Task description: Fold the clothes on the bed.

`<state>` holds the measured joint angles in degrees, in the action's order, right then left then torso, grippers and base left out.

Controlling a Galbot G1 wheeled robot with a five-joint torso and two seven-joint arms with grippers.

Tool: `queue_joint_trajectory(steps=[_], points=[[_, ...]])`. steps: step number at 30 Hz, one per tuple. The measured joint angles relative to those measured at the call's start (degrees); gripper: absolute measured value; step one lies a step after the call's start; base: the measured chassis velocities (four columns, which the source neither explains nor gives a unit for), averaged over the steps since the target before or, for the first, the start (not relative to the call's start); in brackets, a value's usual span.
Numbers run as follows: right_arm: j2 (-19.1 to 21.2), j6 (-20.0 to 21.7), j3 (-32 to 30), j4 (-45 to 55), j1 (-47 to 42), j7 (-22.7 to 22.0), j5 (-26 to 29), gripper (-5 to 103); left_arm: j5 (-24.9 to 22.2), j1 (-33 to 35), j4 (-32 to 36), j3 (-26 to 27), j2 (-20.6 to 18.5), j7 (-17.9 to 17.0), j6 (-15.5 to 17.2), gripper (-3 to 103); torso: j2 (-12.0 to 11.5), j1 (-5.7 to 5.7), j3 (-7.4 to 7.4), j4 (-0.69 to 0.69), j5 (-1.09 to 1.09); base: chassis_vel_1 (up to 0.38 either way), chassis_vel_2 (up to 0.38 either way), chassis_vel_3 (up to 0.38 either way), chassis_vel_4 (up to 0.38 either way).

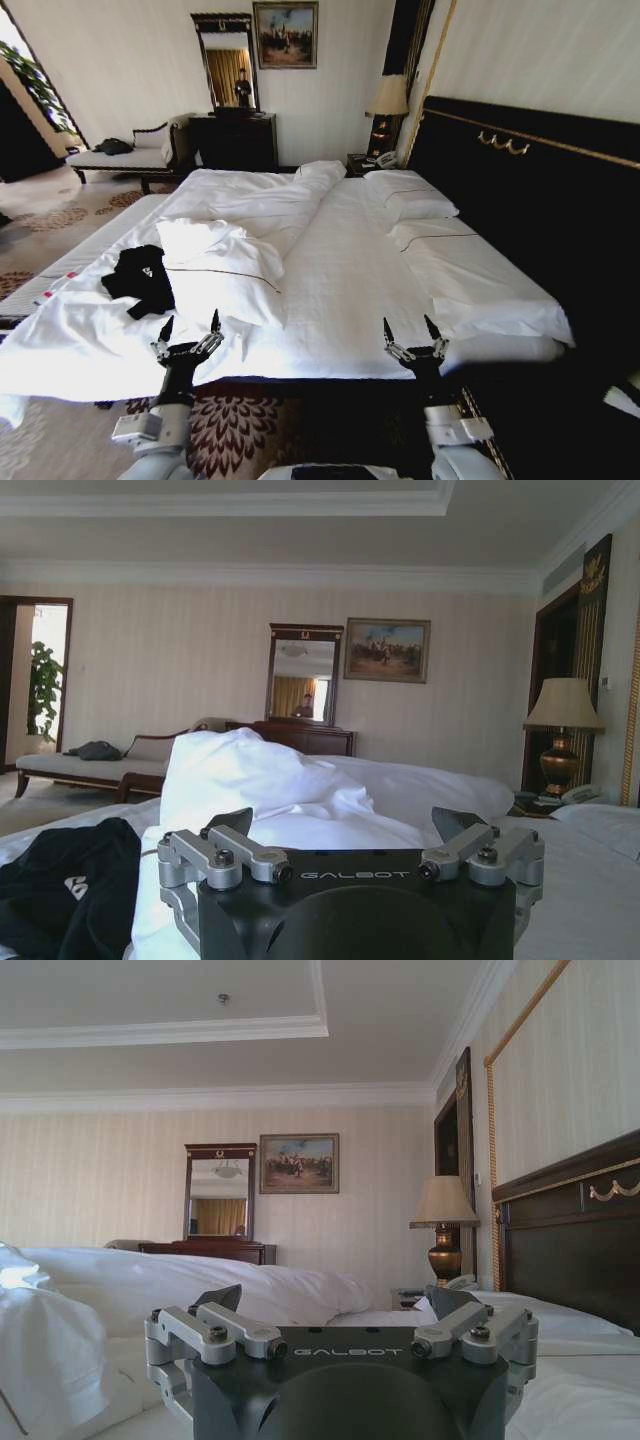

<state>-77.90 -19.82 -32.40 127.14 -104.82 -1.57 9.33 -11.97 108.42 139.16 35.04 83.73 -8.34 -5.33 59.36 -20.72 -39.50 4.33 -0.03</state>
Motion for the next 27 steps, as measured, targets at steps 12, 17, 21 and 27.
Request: queue_joint_trajectory(steps=[12,17,21,27], points=[[-0.07,-0.78,0.45,-0.40,0.69,-0.46,-0.24,100,0.50,0.54,0.13,0.20,0.97,-0.22,-0.09,100,0.01,0.00,0.00,0.00,0.00,-0.118,0.118,0.114,-0.110],[-0.06,-1.71,0.66,-0.70,1.21,-1.00,-0.18,100,0.84,0.71,0.21,0.34,1.28,-0.56,-0.29,100,0.00,-0.01,0.00,-0.01,0.00,-0.026,0.014,0.025,-0.020],[0.04,-1.82,0.55,-0.89,1.30,-1.08,-0.12,100,1.07,0.90,0.31,0.47,1.47,-0.92,-0.32,100,0.01,0.00,0.00,0.00,0.00,0.000,0.000,0.000,0.000],[0.05,-1.83,0.33,-1.28,1.69,-1.10,-0.62,100,1.65,1.33,0.77,0.50,1.78,-0.97,-0.39,100,0.01,0.01,0.01,0.00,0.00,0.000,0.000,0.000,0.000]])
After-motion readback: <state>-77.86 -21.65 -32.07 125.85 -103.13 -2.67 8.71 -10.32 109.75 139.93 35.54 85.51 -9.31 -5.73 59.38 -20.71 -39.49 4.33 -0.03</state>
